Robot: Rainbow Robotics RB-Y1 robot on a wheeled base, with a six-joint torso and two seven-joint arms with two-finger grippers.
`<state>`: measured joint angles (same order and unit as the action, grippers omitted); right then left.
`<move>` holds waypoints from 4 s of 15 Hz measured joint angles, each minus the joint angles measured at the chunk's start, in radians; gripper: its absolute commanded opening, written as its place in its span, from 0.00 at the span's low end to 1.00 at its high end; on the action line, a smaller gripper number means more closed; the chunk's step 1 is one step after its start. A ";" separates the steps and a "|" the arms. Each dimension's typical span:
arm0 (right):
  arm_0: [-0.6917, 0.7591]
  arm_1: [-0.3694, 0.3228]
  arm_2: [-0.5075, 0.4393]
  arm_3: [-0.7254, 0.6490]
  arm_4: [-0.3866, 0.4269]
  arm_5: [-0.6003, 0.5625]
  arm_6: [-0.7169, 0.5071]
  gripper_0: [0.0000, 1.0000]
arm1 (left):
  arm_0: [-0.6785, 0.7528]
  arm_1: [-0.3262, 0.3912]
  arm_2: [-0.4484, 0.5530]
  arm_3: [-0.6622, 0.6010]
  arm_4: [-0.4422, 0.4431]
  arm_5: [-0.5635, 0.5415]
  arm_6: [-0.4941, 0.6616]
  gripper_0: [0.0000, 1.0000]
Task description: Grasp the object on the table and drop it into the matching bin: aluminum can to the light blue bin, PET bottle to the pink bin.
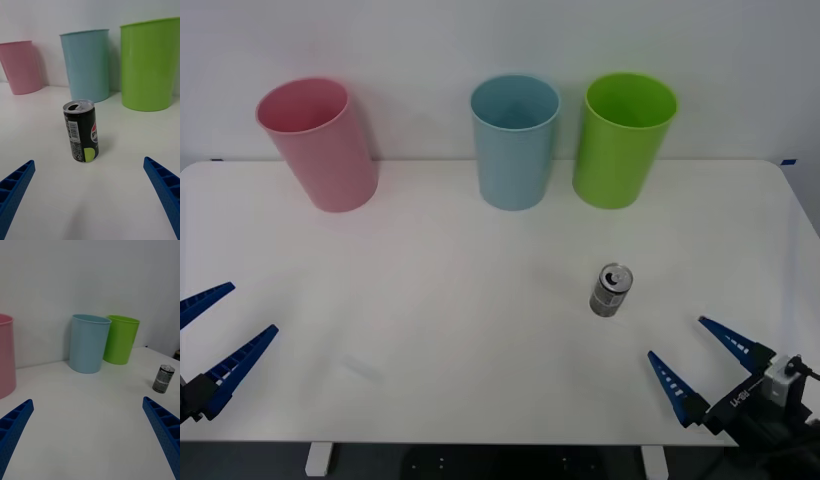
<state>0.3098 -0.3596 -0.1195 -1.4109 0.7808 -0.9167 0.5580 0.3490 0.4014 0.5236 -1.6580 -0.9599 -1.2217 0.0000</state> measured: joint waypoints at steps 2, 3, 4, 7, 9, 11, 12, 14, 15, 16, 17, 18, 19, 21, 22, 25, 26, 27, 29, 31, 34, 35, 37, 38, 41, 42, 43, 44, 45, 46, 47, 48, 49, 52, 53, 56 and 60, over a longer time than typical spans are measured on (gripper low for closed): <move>-0.017 0.022 0.004 0.001 0.013 0.042 0.076 1.00 | 0.000 0.000 0.000 0.000 0.000 0.000 0.000 1.00; -0.022 0.029 0.011 0.000 0.013 0.065 0.097 1.00 | 0.000 0.000 0.000 0.000 0.000 0.000 0.000 1.00; -0.026 0.033 0.019 0.000 0.014 0.084 0.103 1.00 | 0.000 0.000 0.000 0.000 0.000 0.000 0.000 1.00; -0.045 0.041 0.051 0.000 0.016 0.133 0.109 1.00 | 0.000 0.000 0.000 0.000 0.000 0.000 0.000 1.00; -0.061 0.046 0.075 0.000 0.016 0.168 0.111 1.00 | 0.000 0.000 0.000 0.000 0.000 0.000 0.000 1.00; -0.079 0.052 0.096 0.000 0.016 0.198 0.111 1.00 | 0.000 0.000 0.000 0.000 0.000 0.000 0.000 1.00; -0.087 0.054 0.106 0.000 0.016 0.212 0.112 1.00 | 0.000 0.000 0.000 0.000 0.000 0.000 0.000 1.00; -0.103 0.058 0.125 0.000 0.017 0.243 0.112 1.00 | 0.000 0.000 0.000 0.000 0.000 0.000 0.000 1.00; -0.111 0.059 0.134 0.000 0.017 0.258 0.113 1.00 | 0.000 0.000 0.000 0.000 0.000 0.000 0.000 1.00; -0.119 0.059 0.145 0.000 0.017 0.275 0.114 1.00 | 0.000 0.000 0.000 0.000 0.000 0.000 0.000 1.00; -0.127 0.059 0.154 0.000 0.017 0.290 0.114 1.00 | 0.000 0.000 0.000 0.000 0.000 0.000 0.000 1.00; -0.135 0.059 0.163 0.000 0.016 0.307 0.114 1.00 | 0.000 0.000 0.000 0.000 0.000 0.000 0.000 1.00; -0.146 0.059 0.175 0.000 0.016 0.327 0.114 1.00 | 0.000 0.000 0.000 0.000 0.000 0.000 0.000 1.00; -0.165 0.060 0.195 0.000 0.016 0.362 0.114 1.00 | 0.000 0.000 0.000 0.000 0.000 0.000 0.000 1.00; -0.172 0.064 0.200 0.000 0.017 0.378 0.115 1.00 | 0.000 0.000 0.000 0.000 0.000 0.000 0.000 1.00; -0.192 0.073 0.211 0.001 0.026 0.411 0.118 1.00 | 0.000 0.000 0.000 0.000 0.000 0.000 0.000 1.00; -0.199 0.073 0.220 0.000 0.027 0.423 0.119 1.00 | 0.000 0.000 0.000 0.000 0.000 0.000 0.000 1.00; -0.204 0.073 0.226 0.001 0.027 0.431 0.120 1.00 | 0.000 0.000 0.000 0.000 0.000 0.000 0.000 1.00; -0.219 0.073 0.236 0.013 0.027 0.445 0.120 1.00 | 0.000 0.000 0.000 0.000 0.000 0.000 0.000 1.00; -0.260 0.076 0.239 0.073 0.027 0.431 0.119 1.00 | 0.000 0.000 0.000 0.000 0.000 0.000 0.000 1.00; -0.321 0.081 0.239 0.145 0.026 0.422 0.120 1.00 | 0.000 0.000 0.000 0.000 0.000 0.000 0.000 1.00; -0.335 0.084 0.239 0.162 0.026 0.422 0.121 1.00 | 0.000 0.000 0.000 0.000 0.000 0.000 0.000 1.00; -0.354 0.090 0.239 0.180 0.026 0.422 0.122 1.00 | 0.000 0.000 0.000 0.000 0.000 0.000 0.000 1.00; -0.357 0.092 0.239 0.184 0.026 0.423 0.122 1.00 | 0.000 0.000 0.000 0.000 0.000 0.000 0.000 1.00; -0.359 0.094 0.239 0.186 0.023 0.423 0.122 1.00 | 0.000 0.000 0.000 0.000 0.000 0.000 0.000 1.00; -0.359 0.094 0.239 0.186 0.023 0.423 0.122 0.66 | 0.000 0.000 0.000 0.000 0.000 0.000 0.000 1.00; -0.359 0.093 0.239 0.186 0.021 0.423 0.121 0.07 | 0.000 0.000 0.000 0.000 0.000 0.000 0.000 1.00; -0.359 0.093 0.239 0.186 0.020 0.423 0.118 0.00 | 0.000 0.000 0.000 0.000 0.000 0.000 0.000 1.00; -0.359 0.094 0.239 0.186 0.018 0.422 0.117 0.00 | 0.000 0.000 0.000 0.000 0.000 0.000 0.000 1.00; -0.359 0.094 0.239 0.186 0.016 0.420 0.117 0.00 | 0.000 0.000 0.000 0.000 0.000 0.000 0.000 1.00; -0.359 0.094 0.239 0.186 0.015 0.416 0.117 0.00 | 0.000 0.000 0.000 0.000 0.000 0.000 0.000 1.00; -0.358 0.094 0.239 0.185 0.014 0.414 0.115 0.00 | 0.000 0.000 0.000 0.000 0.000 0.000 0.000 1.00; -0.358 0.094 0.239 0.185 0.014 0.412 0.114 0.00 | 0.000 0.000 0.000 0.000 0.000 0.000 0.000 1.00; -0.359 0.093 0.235 0.185 0.014 0.401 0.111 0.00 | 0.000 0.000 0.000 0.000 0.000 0.000 0.000 1.00; -0.359 0.093 0.231 0.185 0.014 0.394 0.110 0.00 | 0.000 0.000 0.000 0.000 0.000 0.000 0.000 1.00; -0.359 0.090 0.218 0.179 0.014 0.365 0.104 0.00 | 0.000 0.000 0.000 0.000 0.000 0.000 0.000 1.00; -0.349 0.066 0.221 0.100 0.017 0.357 0.018 0.00 | 0.000 0.000 0.000 0.000 0.000 0.000 0.000 1.00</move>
<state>-0.0388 -0.2939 0.1010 -1.3111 0.7981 -0.5596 0.5757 0.3491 0.4014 0.5236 -1.6581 -0.9599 -1.2217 0.0000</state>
